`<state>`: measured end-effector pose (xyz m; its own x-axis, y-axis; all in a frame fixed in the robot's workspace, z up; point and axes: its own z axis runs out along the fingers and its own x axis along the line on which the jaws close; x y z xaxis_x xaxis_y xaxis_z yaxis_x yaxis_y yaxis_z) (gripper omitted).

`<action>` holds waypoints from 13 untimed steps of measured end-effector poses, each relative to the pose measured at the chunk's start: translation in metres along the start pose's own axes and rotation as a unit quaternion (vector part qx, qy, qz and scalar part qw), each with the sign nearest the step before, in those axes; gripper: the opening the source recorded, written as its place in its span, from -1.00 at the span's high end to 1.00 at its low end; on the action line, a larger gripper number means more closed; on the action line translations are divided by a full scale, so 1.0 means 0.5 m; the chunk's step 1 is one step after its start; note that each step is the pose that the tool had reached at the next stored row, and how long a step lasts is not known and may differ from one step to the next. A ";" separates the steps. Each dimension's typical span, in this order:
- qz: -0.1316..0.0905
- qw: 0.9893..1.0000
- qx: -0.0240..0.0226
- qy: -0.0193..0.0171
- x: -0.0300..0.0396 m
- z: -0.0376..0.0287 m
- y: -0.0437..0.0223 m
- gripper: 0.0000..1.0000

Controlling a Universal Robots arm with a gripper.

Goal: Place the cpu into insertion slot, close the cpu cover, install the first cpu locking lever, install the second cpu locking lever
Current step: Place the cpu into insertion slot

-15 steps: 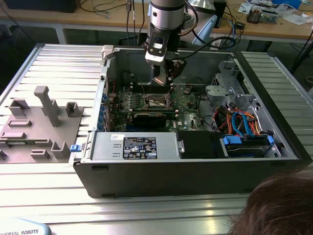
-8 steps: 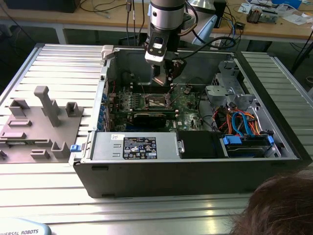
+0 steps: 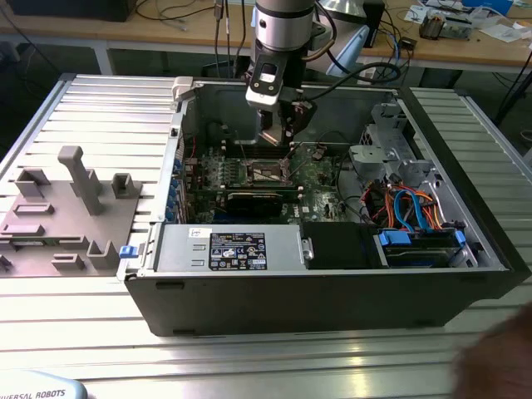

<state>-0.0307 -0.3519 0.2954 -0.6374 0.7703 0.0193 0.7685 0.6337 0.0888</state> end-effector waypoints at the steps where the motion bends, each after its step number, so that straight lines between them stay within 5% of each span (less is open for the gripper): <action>1: 0.001 1.000 0.000 0.000 0.000 0.000 0.000 -0.08; 9: 0.009 1.000 0.001 -0.003 0.000 0.001 0.000 -0.08; 13: 0.009 1.000 0.011 -0.014 0.000 0.001 0.000 -0.08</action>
<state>-0.0307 -0.3519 0.2951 -0.6221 0.7829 -0.0076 0.7808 0.6211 0.0676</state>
